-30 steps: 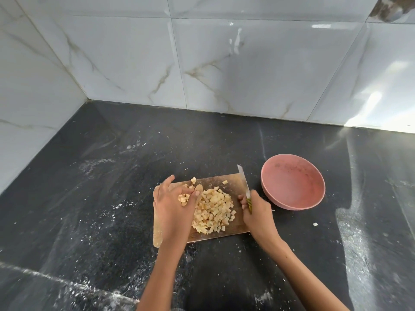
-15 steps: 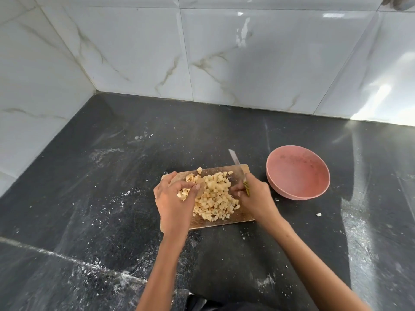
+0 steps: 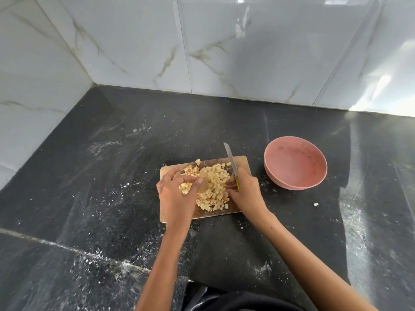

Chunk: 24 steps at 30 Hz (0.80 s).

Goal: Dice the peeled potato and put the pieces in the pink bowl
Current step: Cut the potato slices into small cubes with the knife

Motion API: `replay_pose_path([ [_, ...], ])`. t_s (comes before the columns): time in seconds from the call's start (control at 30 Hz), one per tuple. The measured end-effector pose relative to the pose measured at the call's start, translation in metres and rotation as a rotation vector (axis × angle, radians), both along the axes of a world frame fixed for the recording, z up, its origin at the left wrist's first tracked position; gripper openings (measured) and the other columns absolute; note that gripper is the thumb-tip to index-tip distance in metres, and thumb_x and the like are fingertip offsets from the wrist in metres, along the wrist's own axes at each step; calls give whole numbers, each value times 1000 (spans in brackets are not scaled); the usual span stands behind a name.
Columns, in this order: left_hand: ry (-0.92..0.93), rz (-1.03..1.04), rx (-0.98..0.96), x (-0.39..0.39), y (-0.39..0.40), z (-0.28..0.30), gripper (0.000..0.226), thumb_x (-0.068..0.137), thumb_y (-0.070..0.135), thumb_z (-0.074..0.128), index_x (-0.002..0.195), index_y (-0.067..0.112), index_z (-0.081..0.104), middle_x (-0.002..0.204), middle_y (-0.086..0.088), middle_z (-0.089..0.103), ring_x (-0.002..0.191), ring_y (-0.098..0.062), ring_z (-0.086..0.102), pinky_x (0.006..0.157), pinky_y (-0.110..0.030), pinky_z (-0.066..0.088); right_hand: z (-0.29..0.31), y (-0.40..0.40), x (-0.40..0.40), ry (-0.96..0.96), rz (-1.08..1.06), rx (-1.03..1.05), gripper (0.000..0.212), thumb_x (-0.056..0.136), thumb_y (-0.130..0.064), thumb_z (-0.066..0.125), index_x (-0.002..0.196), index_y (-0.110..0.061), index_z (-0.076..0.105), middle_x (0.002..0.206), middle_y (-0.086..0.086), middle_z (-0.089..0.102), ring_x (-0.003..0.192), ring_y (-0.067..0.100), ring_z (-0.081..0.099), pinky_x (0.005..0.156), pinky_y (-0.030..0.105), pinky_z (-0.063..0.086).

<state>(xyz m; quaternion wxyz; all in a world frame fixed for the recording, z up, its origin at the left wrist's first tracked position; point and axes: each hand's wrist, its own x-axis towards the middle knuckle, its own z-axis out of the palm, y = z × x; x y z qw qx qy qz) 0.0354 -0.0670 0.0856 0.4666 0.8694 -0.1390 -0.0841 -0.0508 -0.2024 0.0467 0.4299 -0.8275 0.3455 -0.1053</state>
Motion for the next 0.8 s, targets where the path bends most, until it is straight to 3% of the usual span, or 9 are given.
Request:
replay_pose_path([
  [0.1,-19,-20,-10,-1,-1,0,13,78,31,78,73,34,66,123,10,56,126,-14,40,98,-27,24,10,-4,5,-60,44,-81,24,84,4,61,101,-11,53,93,-1,72,90,11,66,80,23,51],
  [0.23,-6,-67,-60,-5,-4,1,12,76,34,78,73,35,66,115,6,59,119,-17,47,101,-40,36,22,-14,-2,-103,-4,-103,24,82,2,64,98,-12,54,84,-6,73,82,5,66,77,17,51],
  [0.33,24,-139,-36,-17,-22,-2,11,75,33,78,77,28,69,107,8,57,114,-14,47,99,-37,35,26,-23,-21,-89,-81,-80,33,80,1,69,75,-22,46,77,-4,70,76,4,65,73,12,48],
  [0.4,15,-216,8,-28,-40,-9,12,74,32,80,79,24,72,102,7,57,110,-14,47,95,-34,35,27,-25,-38,-53,-126,-100,39,81,-1,70,69,-26,42,75,-2,69,70,2,61,64,6,41],
  [0.47,-18,-273,52,-39,-58,-18,13,75,32,80,79,22,74,100,6,58,105,-13,44,86,-28,30,26,-25,-54,-11,-157,-116,38,81,-4,70,67,-27,43,75,-1,67,69,7,59,60,9,38],
  [0.63,-331,-295,292,-43,-75,-35,11,79,29,77,80,19,76,95,1,61,96,-18,48,81,-31,34,17,-18,-72,36,-228,8,30,85,-6,66,72,-24,46,75,0,62,68,22,65,61,44,56],
  [0.73,-547,-314,418,-33,-72,-37,17,76,28,79,87,15,77,97,-4,63,95,-24,51,80,-38,39,16,-15,-74,50,-251,107,23,90,-10,61,77,-18,44,70,5,62,56,19,65,47,33,55],
  [0.8,-605,-424,469,-27,-70,-36,22,83,28,72,102,17,75,113,-6,64,107,-25,50,89,-40,36,16,-13,-75,60,-240,116,19,92,-15,61,81,-15,45,69,7,63,46,12,59,41,25,49],
])
